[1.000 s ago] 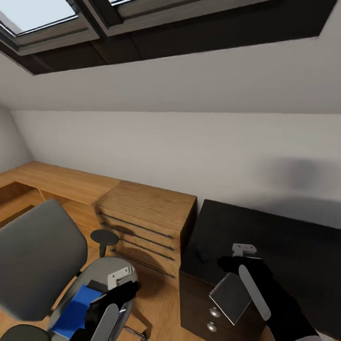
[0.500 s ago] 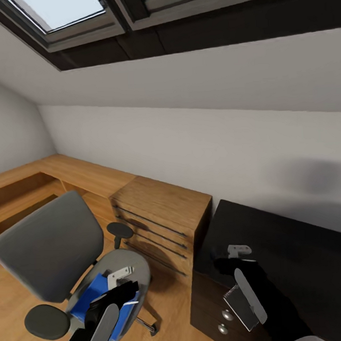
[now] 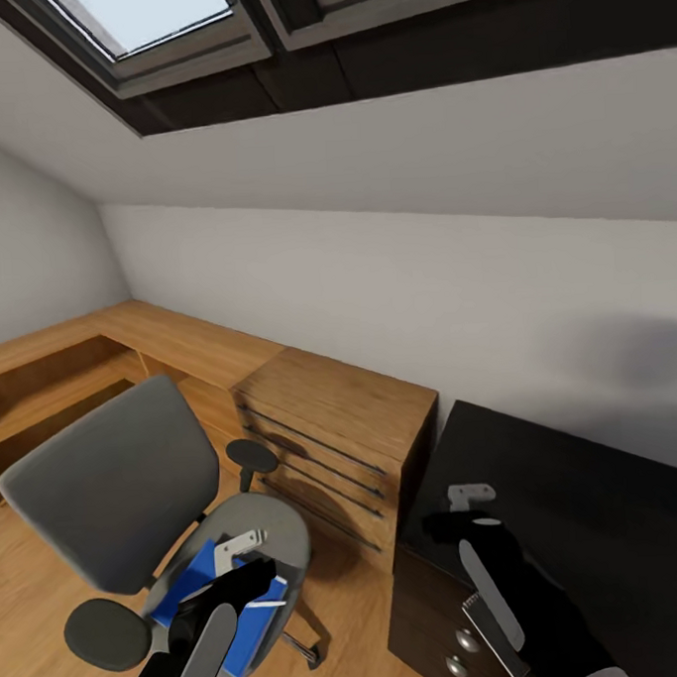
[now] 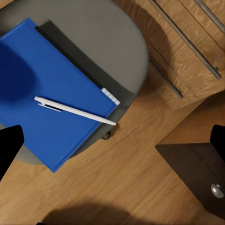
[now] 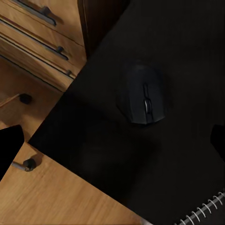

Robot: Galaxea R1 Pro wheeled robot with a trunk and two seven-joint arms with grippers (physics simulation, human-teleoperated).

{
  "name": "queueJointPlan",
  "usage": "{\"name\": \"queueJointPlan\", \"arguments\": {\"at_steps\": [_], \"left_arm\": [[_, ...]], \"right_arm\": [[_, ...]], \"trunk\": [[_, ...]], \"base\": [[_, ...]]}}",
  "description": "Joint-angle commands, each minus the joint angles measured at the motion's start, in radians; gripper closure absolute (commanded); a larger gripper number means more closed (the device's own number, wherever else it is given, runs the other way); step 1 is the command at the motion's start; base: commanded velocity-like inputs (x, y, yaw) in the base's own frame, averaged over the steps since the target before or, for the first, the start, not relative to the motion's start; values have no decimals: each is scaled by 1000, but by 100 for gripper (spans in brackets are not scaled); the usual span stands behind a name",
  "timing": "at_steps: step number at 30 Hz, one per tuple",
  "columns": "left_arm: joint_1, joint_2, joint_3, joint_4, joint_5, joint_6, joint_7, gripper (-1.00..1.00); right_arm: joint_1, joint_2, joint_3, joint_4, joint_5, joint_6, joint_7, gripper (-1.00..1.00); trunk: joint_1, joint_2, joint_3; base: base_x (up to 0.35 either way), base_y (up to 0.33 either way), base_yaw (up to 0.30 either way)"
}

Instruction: In the bedroom, organize the workspace by keeping the computer under the desk, ensuring the monitor is on the desk, placing the keyboard on the desk next to the monitor, placing the mouse on the desk next to the keyboard, moving the folder from the swivel chair onto the desk next to the mouse, stacking the notebook on top of the folder with the pen on top of the notebook, and positioning the swivel chair next to the desk.

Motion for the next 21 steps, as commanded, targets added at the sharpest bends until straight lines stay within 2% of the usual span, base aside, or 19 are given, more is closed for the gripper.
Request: {"name": "queueJointPlan", "arguments": {"at_steps": [1, 7, 11, 19, 21], "left_arm": [[-1, 1, -3, -1, 9, 1, 10, -100], [-1, 1, -3, -1, 9, 1, 9, -100], [-1, 1, -3, -1, 9, 1, 8, -100], [-1, 1, -3, -2, 8, 1, 7, -100], [-1, 1, -3, -3, 8, 2, 6, -100]], "right_arm": [[-1, -1, 3, 5, -8, 0, -10, -100], [-1, -3, 2, 19, -4, -11, -10, -100], [-1, -17, 2, 34, -4, -28, -9, -100], [-4, -39, -3, 115, -2, -89, -9, -100], [-19, -45, -4, 182, 1, -115, -9, -100]], "trunk": [[0, -1, -1], [0, -1, -2], [0, -1, -2], [0, -1, -2], [0, -1, -2]], "base": [[15, 0, 1], [129, 0, 0], [246, 0, 0], [117, 0, 0], [33, 0, 0]]}}
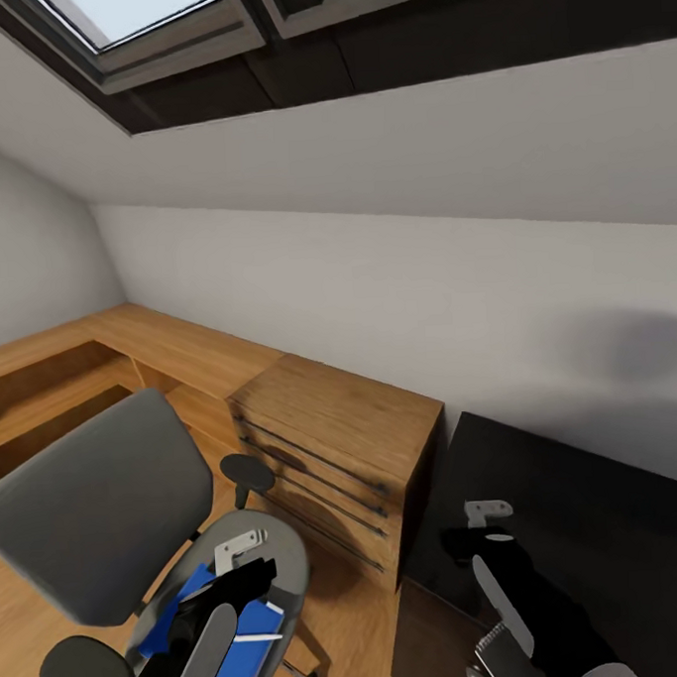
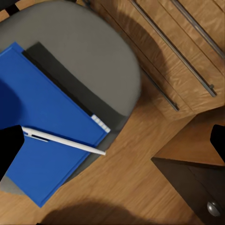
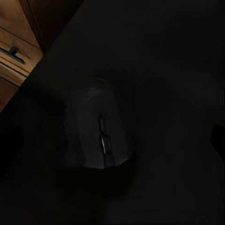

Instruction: In the bedroom, organize the workspace by keeping the computer under the desk, ensuring the monitor is on the desk, placing the keyboard on the desk next to the monitor, placing the mouse on the desk next to the keyboard, moving the folder from the swivel chair onto the desk next to the mouse, stacking the notebook on top of the folder with the pen on top of the notebook, and positioning the swivel chair next to the desk.

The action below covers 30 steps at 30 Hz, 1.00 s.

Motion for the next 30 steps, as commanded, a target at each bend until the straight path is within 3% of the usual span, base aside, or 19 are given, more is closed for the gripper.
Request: {"name": "queueJointPlan", "arguments": {"at_steps": [1, 4, 5, 6, 13, 16, 26, 30], "left_arm": [[-1, 1, -3, -2, 9, 1, 10, -100], [-1, 1, -3, -2, 10, 1, 10, -100], [-1, 1, -3, -3, 9, 1, 10, -100], [-1, 1, -3, -3, 9, 1, 10, -100], [-1, 1, -17, -28, 8, 0, 13, -100], [-2, 3, -30, -67, 7, -1, 14, -100], [-1, 4, -32, -117, 8, -1, 13, -100], [-1, 3, -33, -121, 9, -4, 13, -100]], "right_arm": [[-9, -2, 4, 16, -10, 1, -10, -100], [-73, -3, 4, 96, -9, -14, -9, -100], [-166, -2, 5, 202, -10, -36, -7, -100], [-195, -1, 6, 237, -10, -39, -2, -100], [-310, 2, 9, 401, -7, -66, 77, -100], [-393, 4, 10, 534, 11, -116, 110, -100], [-411, 6, 13, 689, 21, -217, 176, -100], [-411, 7, 12, 717, 21, -199, 184, -100]], "trunk": [[0, -1, -1], [0, -1, -1], [0, -1, -1], [0, -1, -1], [0, -1, -1], [0, -1, -1], [0, -1, -1], [0, -1, -1]], "base": [[20, 0, 0], [10, 0, 0], [2, 0, 0], [1, 0, 0], [0, 0, 0], [0, 0, 0], [0, 0, 0], [0, 0, 0]]}}
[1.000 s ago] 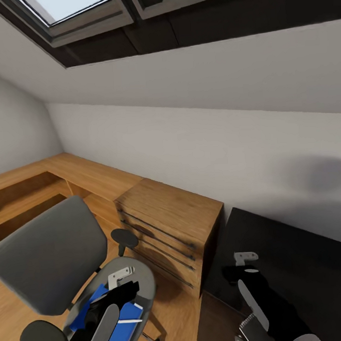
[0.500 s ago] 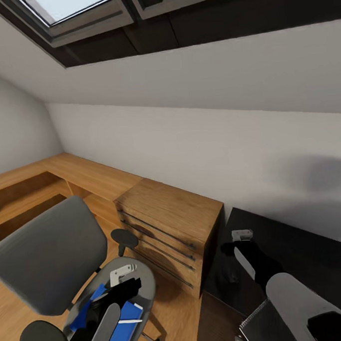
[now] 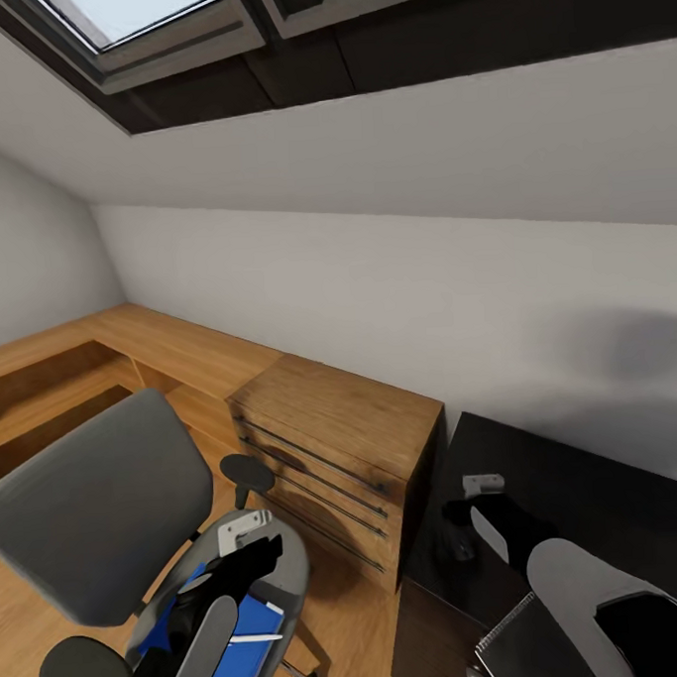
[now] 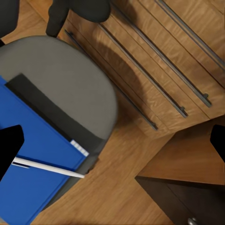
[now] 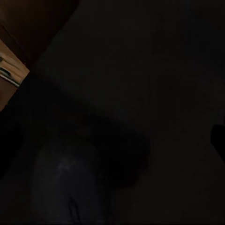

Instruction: In the bedroom, organize the workspace by keeping the computer under the desk, ensuring the monitor is on the desk, placing the keyboard on the desk next to the monitor, placing the mouse on the desk next to the keyboard, moving the folder from the swivel chair onto the desk next to the mouse, stacking the notebook on top of the folder with the pen on top of the notebook, and positioning the swivel chair next to the desk.

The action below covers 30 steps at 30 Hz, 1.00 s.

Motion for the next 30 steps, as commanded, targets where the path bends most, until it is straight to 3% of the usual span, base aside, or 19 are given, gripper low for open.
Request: {"name": "queueJointPlan", "arguments": {"at_steps": [1, 9, 20, 30], "left_arm": [[-1, 0, -3, -2, 9, 0, 10, -100], [-1, -1, -4, -4, 9, 0, 10, -100], [-1, -1, -1, -4, 9, 0, 11, -100], [-1, -5, 2, -4, 11, 0, 13, -100]], "right_arm": [[-1, -1, 8, 0, -11, 10, -6, -100], [-1, 1, 10, 5, -14, 40, 1, -100], [-1, 32, 14, 11, -12, 63, 16, -100], [-1, 36, 14, 12, -10, 100, 18, -100]], "trunk": [[0, -1, -1], [0, -1, -1], [0, -1, -1], [0, -1, -1]], "base": [[0, 0, 0], [0, 0, 0], [0, 0, 0], [0, 0, 0]]}}
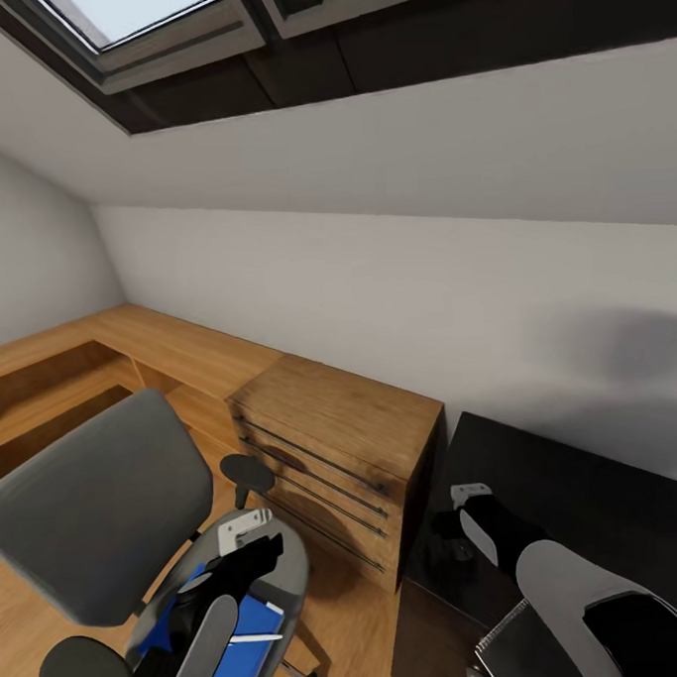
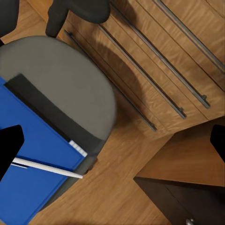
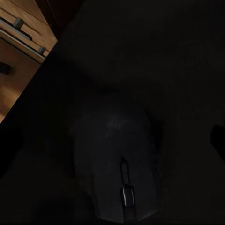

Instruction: In the bedroom, organize the workspace by keeping the computer under the desk, ensuring the monitor is on the desk, placing the keyboard on the desk next to the monitor, placing the mouse on the desk next to the keyboard, moving the folder from the swivel chair onto the desk next to the mouse, stacking the notebook on top of the folder with the pen on top of the notebook, and positioning the swivel chair next to the desk.

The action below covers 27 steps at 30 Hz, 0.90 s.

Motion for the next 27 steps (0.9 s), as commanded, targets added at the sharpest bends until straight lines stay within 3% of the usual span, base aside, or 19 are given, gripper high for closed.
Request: {"name": "queueJointPlan", "arguments": {"at_steps": [1, 8, 24, 27], "left_arm": [[-1, -1, -2, -1, 9, 1, 10, -100], [-1, -6, -1, -1, 8, 0, 11, -100], [-1, -6, 0, -1, 8, -10, 12, -100], [-1, -6, 0, -1, 9, -10, 12, -100]], "right_arm": [[0, -1, 7, -2, -11, 7, -6, -100], [0, -2, 6, -2, -11, 8, -6, -100], [0, -2, 6, -2, -11, 8, -6, -100], [0, -2, 6, -2, -11, 8, -6, -100]], "trunk": [[0, -1, -1], [0, -1, -1], [62, -113, -52], [62, -113, -52]], "base": [[0, 0, 0], [0, 0, 0], [0, 0, 0], [0, 0, 0]]}}
